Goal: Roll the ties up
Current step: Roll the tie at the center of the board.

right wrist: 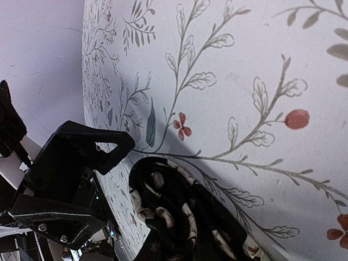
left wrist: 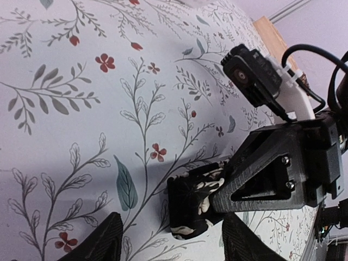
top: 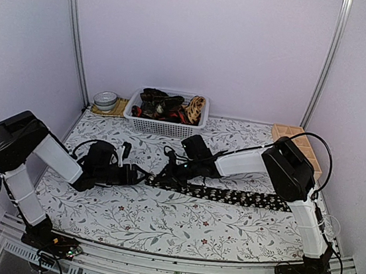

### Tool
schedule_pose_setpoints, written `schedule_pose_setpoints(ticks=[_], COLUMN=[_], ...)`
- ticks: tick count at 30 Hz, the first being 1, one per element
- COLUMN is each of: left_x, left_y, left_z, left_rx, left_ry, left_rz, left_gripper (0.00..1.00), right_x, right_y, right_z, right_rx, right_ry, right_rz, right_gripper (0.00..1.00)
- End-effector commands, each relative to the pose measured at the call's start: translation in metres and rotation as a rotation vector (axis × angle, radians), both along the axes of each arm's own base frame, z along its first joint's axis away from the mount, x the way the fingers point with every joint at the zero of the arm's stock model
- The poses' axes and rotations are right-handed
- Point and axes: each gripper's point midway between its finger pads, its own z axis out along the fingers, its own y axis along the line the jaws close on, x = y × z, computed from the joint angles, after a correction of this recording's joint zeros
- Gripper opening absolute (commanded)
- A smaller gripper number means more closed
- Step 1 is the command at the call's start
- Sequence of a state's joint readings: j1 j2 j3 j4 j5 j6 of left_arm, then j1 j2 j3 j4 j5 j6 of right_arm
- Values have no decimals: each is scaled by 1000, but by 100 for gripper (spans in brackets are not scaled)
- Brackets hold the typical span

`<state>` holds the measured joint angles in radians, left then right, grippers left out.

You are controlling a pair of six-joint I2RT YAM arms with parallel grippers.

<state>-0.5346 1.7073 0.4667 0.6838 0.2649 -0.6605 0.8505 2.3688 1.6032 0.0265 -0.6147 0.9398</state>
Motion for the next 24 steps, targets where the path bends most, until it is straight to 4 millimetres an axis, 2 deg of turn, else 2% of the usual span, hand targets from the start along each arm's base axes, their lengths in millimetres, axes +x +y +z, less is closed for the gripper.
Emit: schedule_pose_setpoints(ticks=[1,10,18,24], left_x=[-7,-10,-26,-29], left_y=[-3,-10,-20,-24], left_z=[-11,-22,-42,-49], left_rx=[-44,-90,-140,-177], left_ry=[55,117,231,270], left_rz=[-13,-28,-18,-12], left_gripper=[61,57,53,44], right_x=[-7,-8,-7,-5], right_y=[-19,-22,-24,-26], right_z=[-36,-38,-38,-39], right_rx=[-110,-101,-90,-84], right_ry=[49,63,75,82], right_rz=[-18,-20,-24,-31], right_gripper=[14,15,15,15])
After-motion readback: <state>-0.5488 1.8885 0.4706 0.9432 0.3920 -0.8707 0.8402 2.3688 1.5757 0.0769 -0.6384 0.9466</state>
